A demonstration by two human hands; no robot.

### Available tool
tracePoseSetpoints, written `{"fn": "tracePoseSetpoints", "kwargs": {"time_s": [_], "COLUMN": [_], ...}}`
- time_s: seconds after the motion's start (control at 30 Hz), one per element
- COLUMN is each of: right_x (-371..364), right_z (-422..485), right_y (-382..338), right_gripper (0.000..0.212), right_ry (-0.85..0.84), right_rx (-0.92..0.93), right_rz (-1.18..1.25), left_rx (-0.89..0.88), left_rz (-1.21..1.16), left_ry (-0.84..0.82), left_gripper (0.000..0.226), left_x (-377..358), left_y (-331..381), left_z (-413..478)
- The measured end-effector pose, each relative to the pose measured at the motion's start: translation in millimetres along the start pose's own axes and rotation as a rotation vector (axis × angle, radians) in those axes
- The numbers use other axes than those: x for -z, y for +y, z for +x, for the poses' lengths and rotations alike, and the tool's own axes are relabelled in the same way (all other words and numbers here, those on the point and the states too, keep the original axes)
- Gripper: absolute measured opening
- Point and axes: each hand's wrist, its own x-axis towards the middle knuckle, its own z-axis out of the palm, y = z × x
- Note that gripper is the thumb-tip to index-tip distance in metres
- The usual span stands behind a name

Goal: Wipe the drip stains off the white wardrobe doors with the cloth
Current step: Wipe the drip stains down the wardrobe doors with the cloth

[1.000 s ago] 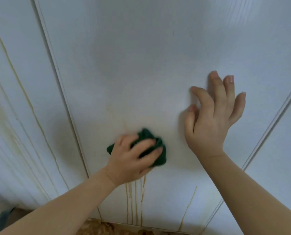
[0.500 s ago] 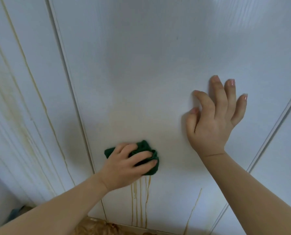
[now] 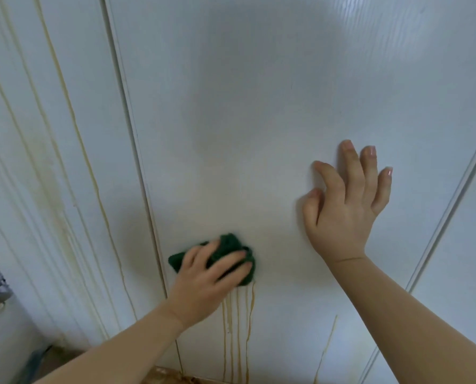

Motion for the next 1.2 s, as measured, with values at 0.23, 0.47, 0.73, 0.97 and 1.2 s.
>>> {"fn": "tracePoseSetpoints", "kwargs": {"time_s": [0.23,0.47,0.73,0.97,1.2], "right_x": [-6.5,-4.5,-7.0,-7.7,-8.2], "right_z": [-5.9,-4.7,-7.9,-9.3,-9.6], "right_y": [3.9,4.3,4.2,5.6,5.6], "right_gripper": [0.027,0.029,0.029,0.029,0.030], "right_ry": [0.026,0.010,0.048,0.063,0.062], "right_rx": [0.103,0.101,0.135,0.145,0.140], "right_rz": [-0.040,-0.024,-0.033,-0.044,-0.046], "left_rx": [0.477,-0.521,0.238,-0.510,0.128], "left_rz": [-0.017,-0.050,-0.027,-0.028,-0.037], "left_ry": [0.378,-0.019,0.285,-0.065,0.215], "left_gripper": [0.037,0.042,0.045,0.039,0.045], "left_x": [14.9,-11.5,-12.2,-29.7,-18.0], "left_y": [-51.7,-30.1,-18.1,12.8,-22.2], "left_z": [106.5,17.9,83.1,-24.3,43.6]}}
